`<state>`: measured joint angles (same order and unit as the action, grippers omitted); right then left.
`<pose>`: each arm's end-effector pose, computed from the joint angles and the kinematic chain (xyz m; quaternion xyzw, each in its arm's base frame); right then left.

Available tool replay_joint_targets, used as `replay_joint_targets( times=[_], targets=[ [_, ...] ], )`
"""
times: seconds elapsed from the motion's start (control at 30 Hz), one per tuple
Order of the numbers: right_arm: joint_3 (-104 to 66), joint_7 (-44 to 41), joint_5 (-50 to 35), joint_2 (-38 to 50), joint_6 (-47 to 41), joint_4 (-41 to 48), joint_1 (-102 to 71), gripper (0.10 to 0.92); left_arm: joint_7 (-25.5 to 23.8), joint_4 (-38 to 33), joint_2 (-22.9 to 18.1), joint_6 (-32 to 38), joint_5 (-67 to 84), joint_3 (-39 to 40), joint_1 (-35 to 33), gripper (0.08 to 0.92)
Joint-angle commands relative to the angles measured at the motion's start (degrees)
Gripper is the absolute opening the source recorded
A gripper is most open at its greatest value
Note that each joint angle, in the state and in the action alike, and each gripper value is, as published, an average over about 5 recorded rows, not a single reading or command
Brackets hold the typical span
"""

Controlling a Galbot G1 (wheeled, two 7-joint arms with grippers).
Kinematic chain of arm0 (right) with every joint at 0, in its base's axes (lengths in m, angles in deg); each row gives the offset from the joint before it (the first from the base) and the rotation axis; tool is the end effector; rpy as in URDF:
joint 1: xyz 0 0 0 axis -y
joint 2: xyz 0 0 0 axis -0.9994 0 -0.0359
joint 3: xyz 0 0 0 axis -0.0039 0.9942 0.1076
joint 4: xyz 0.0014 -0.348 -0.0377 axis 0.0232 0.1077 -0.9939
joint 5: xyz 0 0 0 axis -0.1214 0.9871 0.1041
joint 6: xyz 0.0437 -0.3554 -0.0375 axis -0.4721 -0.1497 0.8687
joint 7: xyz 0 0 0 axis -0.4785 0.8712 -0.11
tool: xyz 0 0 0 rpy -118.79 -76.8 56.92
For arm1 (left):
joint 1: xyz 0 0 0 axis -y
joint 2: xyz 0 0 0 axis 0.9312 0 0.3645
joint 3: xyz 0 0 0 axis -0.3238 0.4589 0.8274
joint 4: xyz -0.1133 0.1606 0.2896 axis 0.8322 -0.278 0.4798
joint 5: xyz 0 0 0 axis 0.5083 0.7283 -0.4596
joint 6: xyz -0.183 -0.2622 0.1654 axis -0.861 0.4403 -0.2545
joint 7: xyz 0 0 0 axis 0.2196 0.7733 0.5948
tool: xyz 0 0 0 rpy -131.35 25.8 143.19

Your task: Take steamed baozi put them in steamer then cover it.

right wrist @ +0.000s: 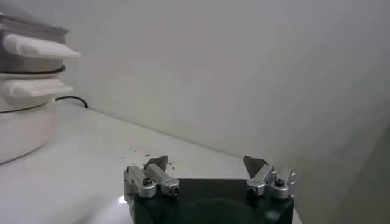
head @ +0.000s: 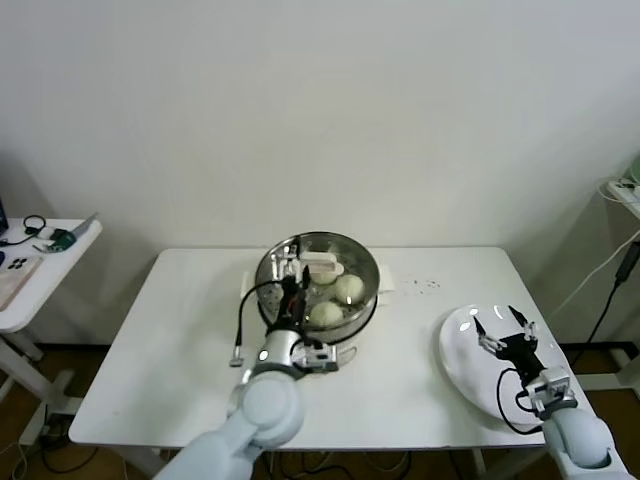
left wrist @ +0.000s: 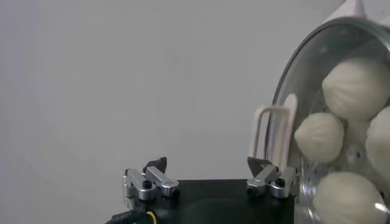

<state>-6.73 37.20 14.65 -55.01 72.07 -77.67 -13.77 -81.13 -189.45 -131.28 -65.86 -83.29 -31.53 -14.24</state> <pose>0.2842 -0.2184 -0.3850 0.0617 -0.9847 0.1406 0.0827 0.2885 -0.1219 -0.2474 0.0070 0.7611 0.6475 0.0371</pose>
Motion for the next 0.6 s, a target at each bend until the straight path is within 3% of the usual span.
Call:
replay_joint_targets(
  times=[0.03, 0.13, 0.23, 0.4, 0.6],
  targets=[
    [0.0, -0.4, 0.0, -0.2, 0.4, 0.1, 0.0, 0.823, 12.6, -11.7, 9.0, 4.4, 23.5, -14.4, -11.6, 0.823],
    [-0.2, -0.5, 0.2, -0.6, 0.7, -0.1, -0.1, 0.823, 17.6, -12.5, 11.0, 10.0, 35.5, -22.8, -16.4, 0.823],
    [-0.1, -0.5, 0.0, -0.8, 0.9, -0.7, -0.5, 0.823, 20.2, -11.2, 10.3, 19.3, 46.2, -32.4, -22.8, 0.823],
    [0.0, -0.6, -0.7, -0.9, 1.2, -1.2, -1.0, 0.823, 18.5, -7.5, 6.0, 34.0, 60.0, -44.0, -31.8, 0.823],
    [0.0, -0.6, -3.1, -0.9, 1.5, -2.0, -1.5, 0.823, 16.5, 0.7, -0.5, 44.0, 70.9, -48.8, -34.7, 0.823]
  ],
)
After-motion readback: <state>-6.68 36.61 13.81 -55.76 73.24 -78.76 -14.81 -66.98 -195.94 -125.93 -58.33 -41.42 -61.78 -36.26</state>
